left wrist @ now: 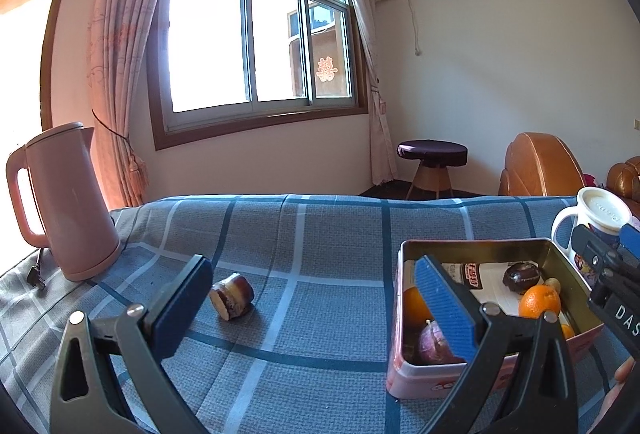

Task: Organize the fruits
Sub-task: 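Move both open tools back from the tin toward the remaining items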

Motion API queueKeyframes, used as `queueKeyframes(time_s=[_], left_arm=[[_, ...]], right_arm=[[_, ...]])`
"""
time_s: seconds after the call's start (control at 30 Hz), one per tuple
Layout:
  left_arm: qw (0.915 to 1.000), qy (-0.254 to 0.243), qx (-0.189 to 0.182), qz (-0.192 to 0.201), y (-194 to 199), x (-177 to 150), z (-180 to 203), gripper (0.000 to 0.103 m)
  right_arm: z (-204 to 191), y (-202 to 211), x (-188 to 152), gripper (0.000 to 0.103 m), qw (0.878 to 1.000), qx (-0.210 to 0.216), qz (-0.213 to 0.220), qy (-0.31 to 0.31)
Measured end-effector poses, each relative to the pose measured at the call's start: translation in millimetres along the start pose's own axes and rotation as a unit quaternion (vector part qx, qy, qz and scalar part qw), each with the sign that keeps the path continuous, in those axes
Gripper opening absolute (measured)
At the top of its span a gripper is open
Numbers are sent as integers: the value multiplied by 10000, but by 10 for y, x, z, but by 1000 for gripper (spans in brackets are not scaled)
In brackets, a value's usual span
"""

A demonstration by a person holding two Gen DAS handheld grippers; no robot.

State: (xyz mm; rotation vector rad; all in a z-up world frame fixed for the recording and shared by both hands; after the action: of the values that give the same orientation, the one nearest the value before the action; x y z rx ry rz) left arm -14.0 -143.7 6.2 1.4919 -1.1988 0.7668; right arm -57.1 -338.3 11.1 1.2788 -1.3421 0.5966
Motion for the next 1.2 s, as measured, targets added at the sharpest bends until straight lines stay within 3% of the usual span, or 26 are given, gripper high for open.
queueKeyframes(time_s=[0.53,0.87,1.2], left_arm=[[9998,100,-126,102,135,-78,-133,103],[9997,-194,-114,114,170,-155,-330,103],[9987,-510,34,80,94,-225,-625,103]], right_arm=[[-276,271,-173,82,9999,-66,106,100],[-388,304,-219,82,9997,-241,54,48],[-750,285,-345,82,9996,-218,-131,75]])
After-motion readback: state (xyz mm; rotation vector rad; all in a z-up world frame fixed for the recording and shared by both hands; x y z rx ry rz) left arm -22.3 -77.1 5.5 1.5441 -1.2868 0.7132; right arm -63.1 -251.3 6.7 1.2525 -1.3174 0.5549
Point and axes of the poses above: each gripper's, at about its wrist camera, not at the fingertips, and y roughly against the way its jaws point, z to its right, x to its top, the point moved 1 cm from there along -y, roughly the way its jaws point, and after that the axes turned 13 degrees about -y, right-handed, at the moved point
